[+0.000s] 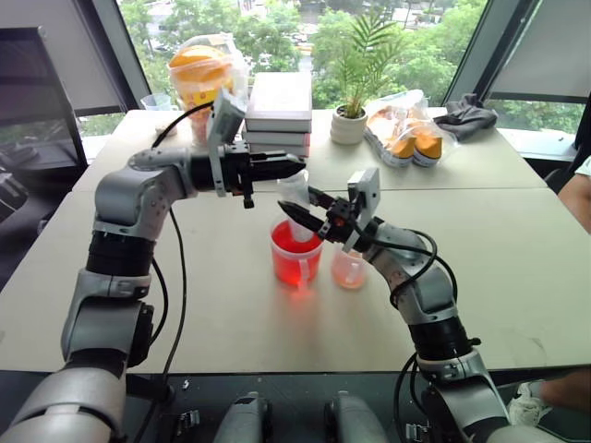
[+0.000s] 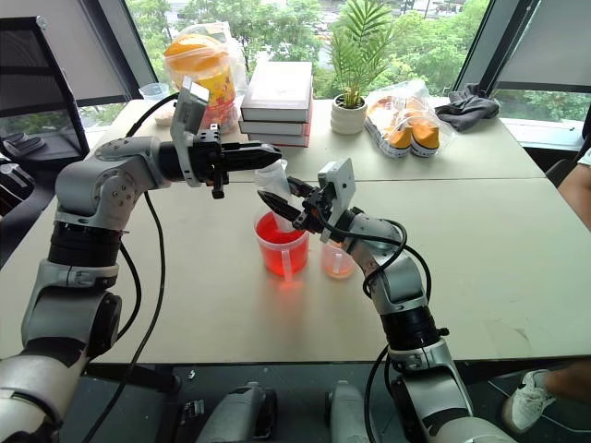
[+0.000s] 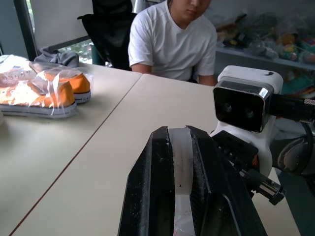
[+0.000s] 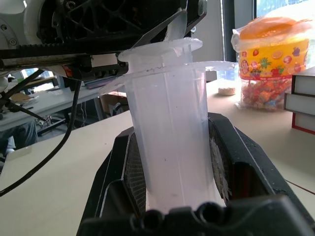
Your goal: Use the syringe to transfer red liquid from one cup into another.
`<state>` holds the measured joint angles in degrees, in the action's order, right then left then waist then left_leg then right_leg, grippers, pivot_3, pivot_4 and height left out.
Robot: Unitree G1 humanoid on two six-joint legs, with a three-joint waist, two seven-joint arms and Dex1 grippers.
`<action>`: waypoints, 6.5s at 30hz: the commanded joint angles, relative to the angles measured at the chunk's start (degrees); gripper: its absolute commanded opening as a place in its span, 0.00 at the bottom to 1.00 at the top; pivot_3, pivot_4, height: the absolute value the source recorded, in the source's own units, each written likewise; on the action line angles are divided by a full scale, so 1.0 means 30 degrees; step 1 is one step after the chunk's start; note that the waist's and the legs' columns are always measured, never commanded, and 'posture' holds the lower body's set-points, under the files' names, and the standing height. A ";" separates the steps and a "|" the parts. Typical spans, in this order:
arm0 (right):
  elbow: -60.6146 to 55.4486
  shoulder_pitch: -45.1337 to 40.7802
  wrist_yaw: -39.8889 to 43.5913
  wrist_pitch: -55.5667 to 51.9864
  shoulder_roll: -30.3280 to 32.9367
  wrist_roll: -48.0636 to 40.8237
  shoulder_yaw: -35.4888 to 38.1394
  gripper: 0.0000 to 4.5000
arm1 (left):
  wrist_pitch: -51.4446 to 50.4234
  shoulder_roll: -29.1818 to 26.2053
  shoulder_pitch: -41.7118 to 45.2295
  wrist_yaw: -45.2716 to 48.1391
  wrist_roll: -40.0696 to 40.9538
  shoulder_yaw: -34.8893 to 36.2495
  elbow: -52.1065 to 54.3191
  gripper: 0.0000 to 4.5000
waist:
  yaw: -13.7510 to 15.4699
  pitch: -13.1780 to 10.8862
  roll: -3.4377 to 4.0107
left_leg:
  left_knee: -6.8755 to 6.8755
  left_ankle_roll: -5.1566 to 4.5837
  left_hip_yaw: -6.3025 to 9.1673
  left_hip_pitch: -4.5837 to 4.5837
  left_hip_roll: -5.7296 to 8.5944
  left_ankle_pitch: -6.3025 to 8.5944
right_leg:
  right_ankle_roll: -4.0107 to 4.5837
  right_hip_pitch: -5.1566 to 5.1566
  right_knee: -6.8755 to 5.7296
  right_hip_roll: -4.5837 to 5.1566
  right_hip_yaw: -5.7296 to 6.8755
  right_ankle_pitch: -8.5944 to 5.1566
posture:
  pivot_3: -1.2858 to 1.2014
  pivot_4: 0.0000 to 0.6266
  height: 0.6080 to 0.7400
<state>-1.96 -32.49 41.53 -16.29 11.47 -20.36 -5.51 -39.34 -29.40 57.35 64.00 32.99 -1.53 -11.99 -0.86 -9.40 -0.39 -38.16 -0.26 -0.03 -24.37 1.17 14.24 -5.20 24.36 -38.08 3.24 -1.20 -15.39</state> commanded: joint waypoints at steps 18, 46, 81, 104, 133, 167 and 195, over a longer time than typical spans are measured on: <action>-0.0375 0.0446 0.0857 -0.1601 0.0364 -0.0473 -0.0694 0.32 | 0.2519 -0.0643 0.3409 -0.0441 -0.1017 0.1439 -0.2370 0.02 | -0.0016 0.0000 0.0000 | 0.0001 0.0000 0.0000 0.0000 0.0001 0.0000 | 0.0000 0.0000 0.0001 -0.0004 0.0001 0.0000 | 0.52 0.24 1.00; -0.1818 -0.2193 -0.0024 -0.2916 0.0641 -0.1699 0.1118 0.32 | 0.0736 -0.1701 0.0885 0.1285 0.0284 0.1573 -0.0075 0.99 | 0.0010 -0.0004 -0.0004 | 0.0002 -0.0001 0.0005 -0.0006 -0.0001 0.0000 | 0.0000 0.0006 0.0002 0.0001 0.0004 0.0000 | 0.52 0.24 1.00; -0.6887 0.3059 -0.3871 -0.4611 0.4218 -0.4076 0.5198 0.32 | 0.3764 0.3034 0.4732 0.0981 -0.1430 0.0257 -0.4780 0.99 | 0.0063 -0.0014 -0.0022 | 0.0001 -0.0008 -0.0003 -0.0015 0.0009 -0.0002 | -0.0006 -0.0011 0.0032 -0.0005 0.0007 -0.0004 | 0.52 0.24 1.00; -0.8274 0.3215 -0.4594 -0.5068 0.4584 -0.4233 0.4641 0.32 | 0.6064 0.6652 0.7372 0.2221 -0.3034 0.0541 -0.9888 0.09 | 0.0040 -0.0026 -0.0039 | 0.0006 -0.0009 0.0000 -0.0016 0.0001 -0.0001 | -0.0012 -0.0011 0.0033 -0.0032 -0.0001 -0.0008 | 0.52 0.24 1.00; -0.9028 0.0987 -0.5430 -0.5891 0.4691 -0.4755 0.5340 0.32 | 0.3955 0.7142 0.3960 0.3466 -0.3380 -0.1335 -0.5480 0.08 | 0.0053 -0.0025 -0.0040 | 0.0004 -0.0009 0.0001 -0.0015 0.0000 -0.0001 | -0.0012 -0.0012 0.0030 -0.0030 -0.0011 -0.0008 | 0.52 0.24 1.00; -0.9501 0.1772 -0.5958 -0.6653 0.4206 -0.5424 0.5039 0.32 | 0.2999 0.7031 0.4713 0.2921 -0.3190 -0.0334 -0.5982 0.85 | 0.0054 -0.0025 -0.0040 | 0.0004 -0.0009 0.0001 -0.0015 0.0000 -0.0001 | -0.0012 -0.0012 0.0029 -0.0028 -0.0010 -0.0008 | 0.52 0.24 1.00; 0.2410 -0.9374 -0.8446 -2.0936 1.2600 -0.6728 0.4173 0.32 | 0.1787 0.0082 -0.3338 -0.0567 -0.1696 0.2360 0.2513 0.99 | 0.0053 -0.0026 -0.0037 | 0.0048 -0.0013 -0.0001 -0.0035 0.0003 0.0002 | 0.0005 -0.0015 0.0108 0.0109 -0.0011 -0.0008 | 0.52 0.24 1.00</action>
<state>3.01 -58.89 13.89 -76.48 47.54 -42.52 10.12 -34.31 -28.59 47.31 63.23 26.71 4.68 -7.58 -0.70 -9.48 -0.50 -38.00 -0.31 -0.06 -24.48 1.18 14.25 -5.19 24.32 -37.74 3.57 -1.25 -15.41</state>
